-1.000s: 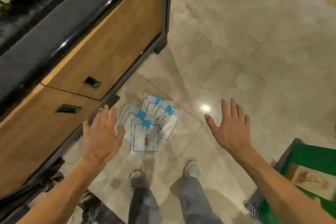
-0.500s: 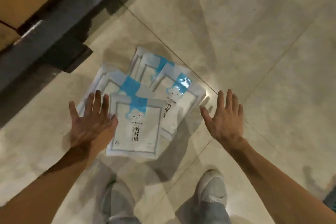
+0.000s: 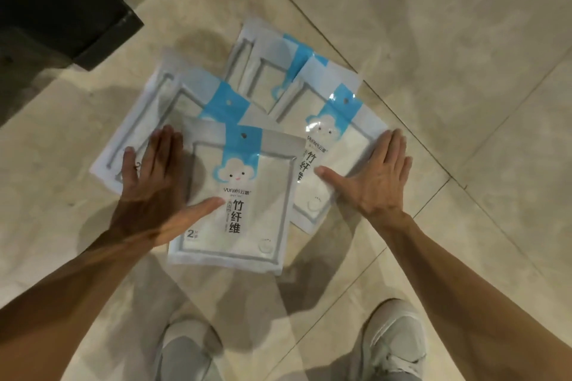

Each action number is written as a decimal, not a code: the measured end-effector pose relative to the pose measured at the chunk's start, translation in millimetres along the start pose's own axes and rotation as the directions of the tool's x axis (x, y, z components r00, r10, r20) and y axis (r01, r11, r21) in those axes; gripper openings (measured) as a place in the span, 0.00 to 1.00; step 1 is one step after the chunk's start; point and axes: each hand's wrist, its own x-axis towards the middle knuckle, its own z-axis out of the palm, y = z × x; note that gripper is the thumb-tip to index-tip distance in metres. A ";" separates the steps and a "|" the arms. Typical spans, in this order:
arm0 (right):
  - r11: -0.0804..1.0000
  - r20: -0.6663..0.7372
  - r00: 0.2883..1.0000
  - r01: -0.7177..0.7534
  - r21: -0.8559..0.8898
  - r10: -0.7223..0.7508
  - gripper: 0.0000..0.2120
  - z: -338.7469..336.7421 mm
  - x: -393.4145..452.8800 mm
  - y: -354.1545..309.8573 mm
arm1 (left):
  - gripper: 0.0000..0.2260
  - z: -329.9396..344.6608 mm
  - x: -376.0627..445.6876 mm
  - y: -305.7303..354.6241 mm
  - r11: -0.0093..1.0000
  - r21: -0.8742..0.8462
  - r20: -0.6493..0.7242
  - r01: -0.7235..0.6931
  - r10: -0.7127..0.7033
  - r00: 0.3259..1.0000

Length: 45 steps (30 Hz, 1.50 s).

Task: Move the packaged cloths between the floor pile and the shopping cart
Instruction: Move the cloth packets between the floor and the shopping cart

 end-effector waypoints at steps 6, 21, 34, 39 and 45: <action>0.999 0.035 0.999 -0.032 -0.041 0.034 0.65 -20.3 7.3 -7.1 | 0.52 -16.9 6.1 -8.2 0.979 -0.171 -0.075 0.108 -0.123 0.990; 0.859 0.034 0.884 -0.462 0.220 0.466 0.33 -16.2 5.6 -30.0 | 0.18 -52.9 24.2 31.2 0.531 -0.768 0.033 0.357 -0.524 0.851; 0.714 0.141 0.867 -0.477 0.513 0.477 0.20 -21.8 -1.1 -18.2 | 0.24 -59.6 28.1 24.9 0.343 -0.850 0.201 0.401 -0.491 0.848; 0.476 0.311 0.897 -0.433 0.766 0.316 0.15 -32.2 -15.2 6.1 | 0.13 -58.4 22.5 23.3 0.286 -0.862 0.277 0.419 -0.426 0.861; 0.489 0.404 0.899 -0.433 0.757 0.170 0.14 -69.3 -29.8 19.6 | 0.10 -81.9 10.3 24.3 0.158 -0.880 0.367 0.448 -0.372 0.853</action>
